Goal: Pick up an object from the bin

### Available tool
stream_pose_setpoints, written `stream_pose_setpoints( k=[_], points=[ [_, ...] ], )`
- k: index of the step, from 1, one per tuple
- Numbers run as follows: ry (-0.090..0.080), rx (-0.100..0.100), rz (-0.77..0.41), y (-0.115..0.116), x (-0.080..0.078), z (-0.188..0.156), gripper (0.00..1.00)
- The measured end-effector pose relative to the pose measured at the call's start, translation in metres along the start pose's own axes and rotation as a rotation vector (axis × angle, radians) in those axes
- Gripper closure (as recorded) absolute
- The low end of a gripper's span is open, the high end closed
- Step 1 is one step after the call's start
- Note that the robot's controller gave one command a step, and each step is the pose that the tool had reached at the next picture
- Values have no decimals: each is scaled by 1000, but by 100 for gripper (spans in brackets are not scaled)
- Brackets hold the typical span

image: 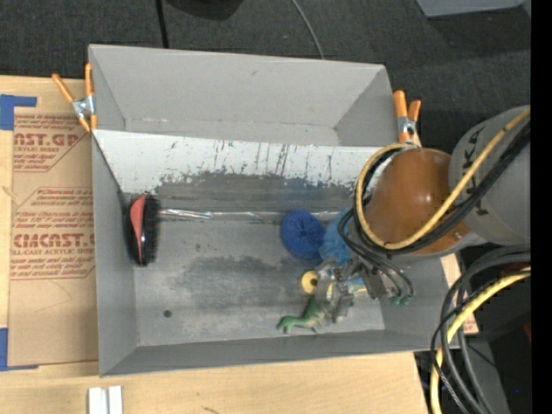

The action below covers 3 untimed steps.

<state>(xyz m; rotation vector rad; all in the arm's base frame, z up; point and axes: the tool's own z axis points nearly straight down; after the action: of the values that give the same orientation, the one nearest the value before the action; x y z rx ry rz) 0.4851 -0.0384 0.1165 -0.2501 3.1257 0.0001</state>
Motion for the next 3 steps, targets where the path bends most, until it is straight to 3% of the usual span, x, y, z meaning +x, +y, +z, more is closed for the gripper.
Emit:
stream_pose_setpoints(
  k=[1, 3],
  points=[
    [0, 0, 0, 0, 0, 0, 100],
    [-6, -1, 35, 2, -40, 42, 100]
  ],
)
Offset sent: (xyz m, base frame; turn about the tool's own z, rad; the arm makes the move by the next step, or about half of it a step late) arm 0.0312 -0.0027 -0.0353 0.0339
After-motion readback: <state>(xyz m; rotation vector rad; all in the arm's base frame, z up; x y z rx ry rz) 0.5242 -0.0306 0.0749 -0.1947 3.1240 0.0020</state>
